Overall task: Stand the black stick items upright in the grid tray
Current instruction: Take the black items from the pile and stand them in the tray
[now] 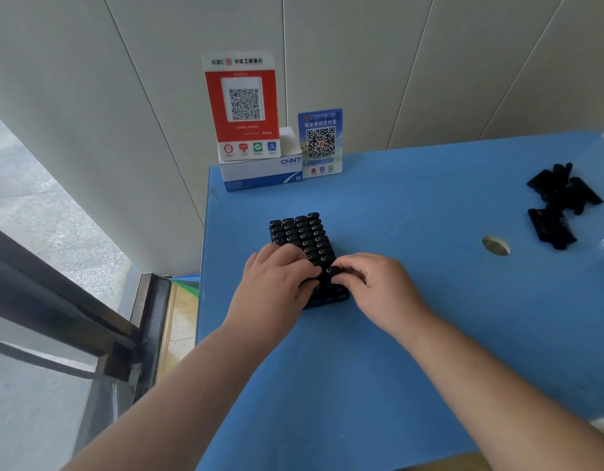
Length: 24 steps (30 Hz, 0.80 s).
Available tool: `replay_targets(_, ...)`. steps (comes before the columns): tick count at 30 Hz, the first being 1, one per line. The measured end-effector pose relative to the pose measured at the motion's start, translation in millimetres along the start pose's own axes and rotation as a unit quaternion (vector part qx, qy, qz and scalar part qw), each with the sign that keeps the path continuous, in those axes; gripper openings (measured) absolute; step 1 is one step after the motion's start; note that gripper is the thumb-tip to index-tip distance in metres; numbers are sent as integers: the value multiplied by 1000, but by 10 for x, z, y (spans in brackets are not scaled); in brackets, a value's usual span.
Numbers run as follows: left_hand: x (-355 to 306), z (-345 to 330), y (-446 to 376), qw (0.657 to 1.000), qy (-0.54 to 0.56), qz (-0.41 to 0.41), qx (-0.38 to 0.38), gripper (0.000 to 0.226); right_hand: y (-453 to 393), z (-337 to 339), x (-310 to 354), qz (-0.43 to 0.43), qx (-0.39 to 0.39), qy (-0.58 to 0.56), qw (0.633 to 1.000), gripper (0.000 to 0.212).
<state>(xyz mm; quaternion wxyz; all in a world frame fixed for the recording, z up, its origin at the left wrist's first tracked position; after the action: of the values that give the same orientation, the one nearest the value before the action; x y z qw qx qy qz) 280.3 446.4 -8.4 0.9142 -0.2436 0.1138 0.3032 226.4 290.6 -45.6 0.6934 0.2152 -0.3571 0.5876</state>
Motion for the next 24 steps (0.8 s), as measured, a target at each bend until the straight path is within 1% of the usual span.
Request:
replay_targets(5, 8, 4, 18, 1000, 1, 8, -16, 21, 7, -16, -28, -17, -8, -21, 1000, 22)
replay_targets(9, 4, 6, 23, 1000, 3, 16, -10, 23, 15, 2, -89, -39, -2, -52, 998, 20)
replay_targets(13, -36, 26, 56, 1000, -3, 28, -1, 36, 177, 113, -221, -70, -30, -42, 996, 34)
replay_targets(16, -149, 50, 17, 1000, -6, 13, -8, 42, 367, 279, -329, -99, -46, -15, 994, 35)
replay_targets(19, -373, 19, -108, 999, -21, -37, -12, 40, 573, 584, -451, -125, -87, 18, 988, 29)
replay_targets(21, -557, -78, -211, 997, -39, -63, 12, 43, 743, 832, -547, -148, -112, 58, 981, 28)
replay_targets(24, -844, -314, -354, 992, -45, -83, 80, 50, 1055, 1230, -660, -184, -140, 134, 964, 33)
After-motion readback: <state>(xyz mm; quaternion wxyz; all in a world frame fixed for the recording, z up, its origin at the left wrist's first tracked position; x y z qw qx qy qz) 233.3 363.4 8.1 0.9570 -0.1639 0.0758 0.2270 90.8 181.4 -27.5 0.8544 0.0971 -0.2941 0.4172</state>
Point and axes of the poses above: each hand's wrist, its own y-axis away from the middle knuckle, its own z-axis out of the back of the hand, x = y × z, the point moved 7 cm from there along -y, towards the middle knuckle, and after that the axes turned 5 degrees about x, right-handed, at the moved point
